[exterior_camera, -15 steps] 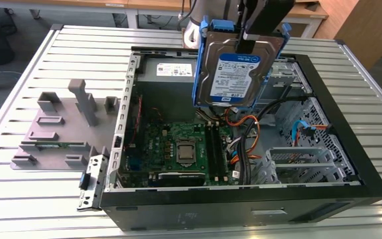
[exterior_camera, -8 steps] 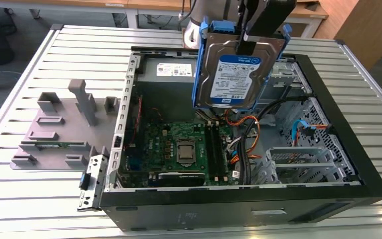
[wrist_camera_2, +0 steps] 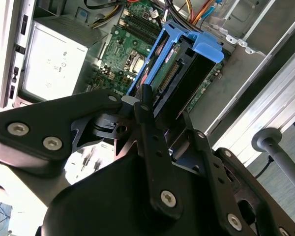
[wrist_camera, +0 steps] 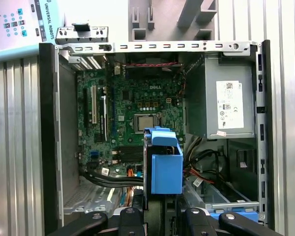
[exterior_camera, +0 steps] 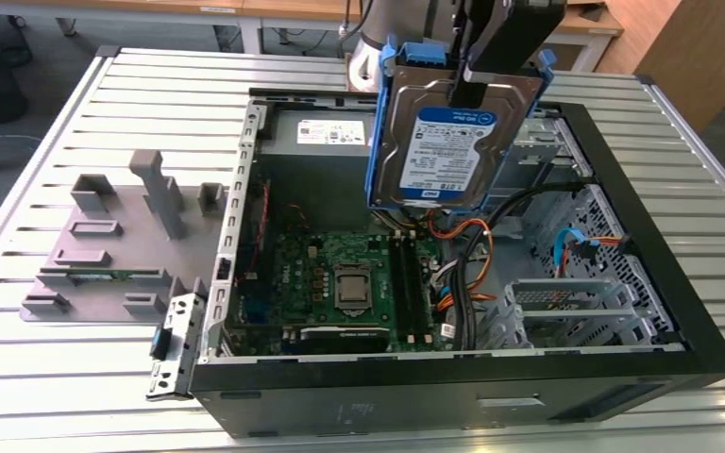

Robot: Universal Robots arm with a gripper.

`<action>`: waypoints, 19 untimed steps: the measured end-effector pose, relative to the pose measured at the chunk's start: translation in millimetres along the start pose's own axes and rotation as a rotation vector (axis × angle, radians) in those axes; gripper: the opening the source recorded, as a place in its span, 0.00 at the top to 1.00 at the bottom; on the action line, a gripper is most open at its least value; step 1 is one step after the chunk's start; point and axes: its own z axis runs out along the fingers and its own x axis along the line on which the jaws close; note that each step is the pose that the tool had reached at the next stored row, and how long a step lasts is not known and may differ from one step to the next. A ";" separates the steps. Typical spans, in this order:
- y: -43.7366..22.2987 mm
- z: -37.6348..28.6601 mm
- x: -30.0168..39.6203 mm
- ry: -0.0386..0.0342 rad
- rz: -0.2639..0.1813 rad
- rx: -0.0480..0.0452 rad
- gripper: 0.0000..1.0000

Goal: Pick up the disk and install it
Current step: 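Pick up the disk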

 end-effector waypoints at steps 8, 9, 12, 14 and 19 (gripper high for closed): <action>-0.2 -0.1 3.7 0.0002 0.000 0.0000 0.65; -0.2 -0.1 4.1 0.0002 0.000 0.0000 0.65; -0.3 -0.2 5.5 0.0003 0.000 0.0000 0.65; -0.3 -0.3 6.4 0.0004 0.000 0.0000 0.65; -0.4 -0.3 8.8 0.0004 0.000 0.0000 0.65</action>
